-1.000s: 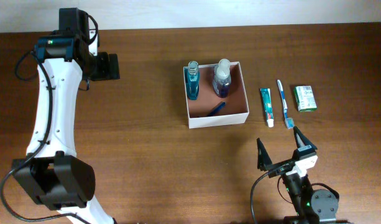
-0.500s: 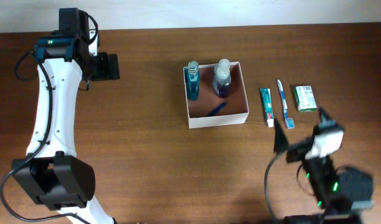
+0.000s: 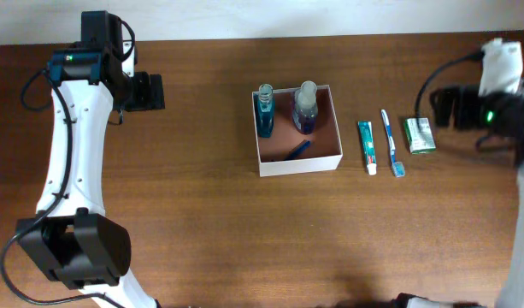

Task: Pack container
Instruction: 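Move the right gripper over the green Dettol soap bar, then lower the right gripper around the soap bar and close it, then lift the soap bar and carry it over the pink box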

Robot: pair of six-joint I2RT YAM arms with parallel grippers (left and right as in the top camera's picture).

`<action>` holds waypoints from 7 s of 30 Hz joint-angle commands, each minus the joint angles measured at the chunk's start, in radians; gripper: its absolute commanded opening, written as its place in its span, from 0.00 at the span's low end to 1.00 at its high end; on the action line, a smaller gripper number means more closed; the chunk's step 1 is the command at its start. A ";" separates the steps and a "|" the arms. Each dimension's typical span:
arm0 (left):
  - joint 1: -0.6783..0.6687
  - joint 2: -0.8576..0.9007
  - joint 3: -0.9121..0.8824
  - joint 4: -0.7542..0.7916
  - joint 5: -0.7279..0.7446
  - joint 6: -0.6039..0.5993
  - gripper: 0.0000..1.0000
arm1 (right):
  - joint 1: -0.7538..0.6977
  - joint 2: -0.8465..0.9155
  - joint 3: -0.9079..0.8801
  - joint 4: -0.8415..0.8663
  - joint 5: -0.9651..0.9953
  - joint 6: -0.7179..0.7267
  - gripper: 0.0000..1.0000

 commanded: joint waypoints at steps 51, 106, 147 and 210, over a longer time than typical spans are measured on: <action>-0.001 -0.002 -0.005 0.000 0.007 -0.006 0.99 | -0.024 0.664 0.019 0.155 0.223 -0.098 0.98; 0.000 -0.002 -0.005 0.000 0.007 -0.006 0.99 | -0.024 0.731 -0.051 0.205 0.156 -0.085 0.99; 0.000 -0.002 -0.005 0.000 0.007 -0.006 0.99 | -0.023 0.731 -0.060 0.253 0.167 -0.106 0.25; 0.000 -0.002 -0.005 0.000 0.007 -0.006 0.99 | 0.512 0.708 0.465 -0.606 -0.106 0.055 0.38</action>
